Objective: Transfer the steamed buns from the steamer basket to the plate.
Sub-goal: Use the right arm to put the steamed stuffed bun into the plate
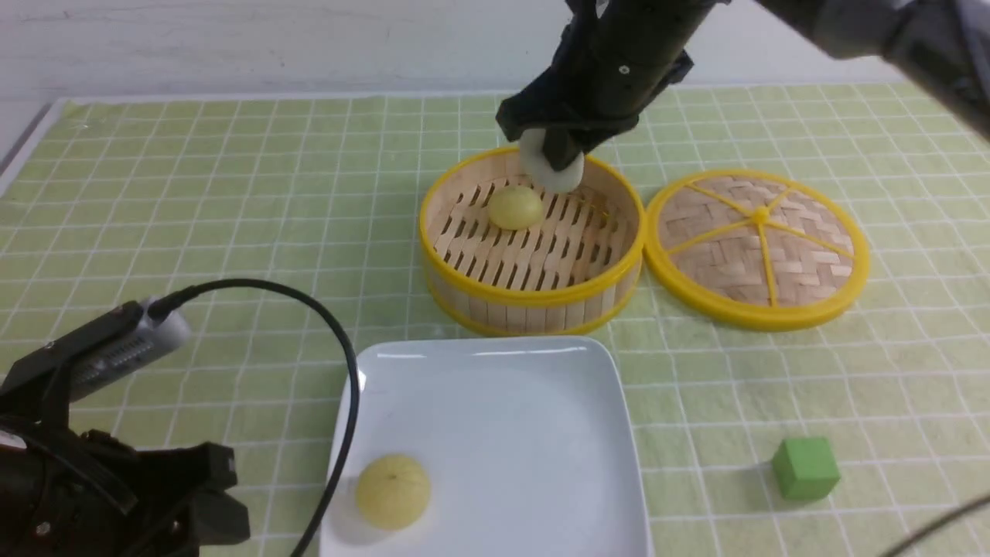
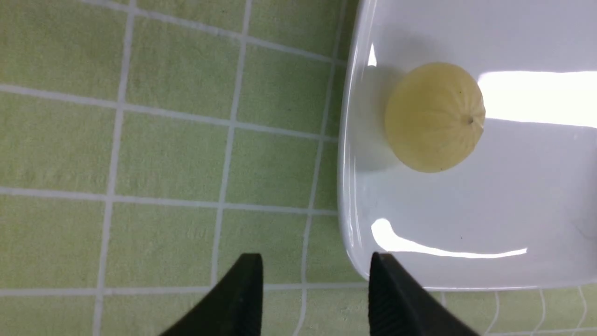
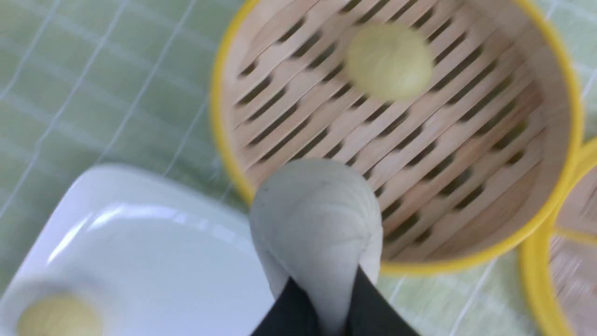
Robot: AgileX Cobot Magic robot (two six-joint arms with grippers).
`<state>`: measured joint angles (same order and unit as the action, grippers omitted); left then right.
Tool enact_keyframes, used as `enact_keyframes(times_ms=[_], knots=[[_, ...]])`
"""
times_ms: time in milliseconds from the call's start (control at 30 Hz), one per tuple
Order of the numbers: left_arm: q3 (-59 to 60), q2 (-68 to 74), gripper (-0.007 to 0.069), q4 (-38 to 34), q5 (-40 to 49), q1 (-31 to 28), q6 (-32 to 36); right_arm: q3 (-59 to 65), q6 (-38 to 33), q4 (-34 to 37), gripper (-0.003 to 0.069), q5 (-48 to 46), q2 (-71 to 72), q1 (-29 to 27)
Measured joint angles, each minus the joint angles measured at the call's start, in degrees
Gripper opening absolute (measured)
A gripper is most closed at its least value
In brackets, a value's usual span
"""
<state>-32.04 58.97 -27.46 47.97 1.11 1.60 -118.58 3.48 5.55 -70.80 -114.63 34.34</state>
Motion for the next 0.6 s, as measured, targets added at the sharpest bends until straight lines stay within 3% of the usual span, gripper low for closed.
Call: enact_keyframes(times_ms=[33,133,267,333,400,433,533,600], knots=[[0.0,0.0,0.0339,0.0,-0.09,0.0,0.0,0.0,0.09,0.0,0.0018,0.0,0.56,0.0],[0.0,0.0,0.0339,0.0,-0.73,0.0,0.0,16.74,2.12,-1.02,0.0029,0.59,5.66,4.72],[0.0,0.0,0.034,0.0,-0.92,0.0,0.0,29.91,3.65,-4.39,0.0106,10.88,4.56,8.02],[0.0,0.0,0.034,0.0,-1.49,0.0,0.0,34.57,4.74,-6.01,0.0244,17.63,2.34,9.41],[0.0,0.0,0.034,0.0,-1.54,0.0,0.0,34.99,5.51,-6.28,0.0308,18.49,1.54,9.68],[0.0,0.0,0.034,0.0,-1.6,0.0,0.0,34.81,6.22,-6.34,0.04,18.2,1.15,9.91],[0.0,0.0,0.034,0.0,-2.13,0.0,0.0,31.52,6.48,-7.14,0.0552,12.55,1.76,10.11],[0.0,0.0,0.0337,0.0,-2.85,0.0,0.0,27.77,5.77,-8.56,0.0584,6.75,3.48,10.11]])
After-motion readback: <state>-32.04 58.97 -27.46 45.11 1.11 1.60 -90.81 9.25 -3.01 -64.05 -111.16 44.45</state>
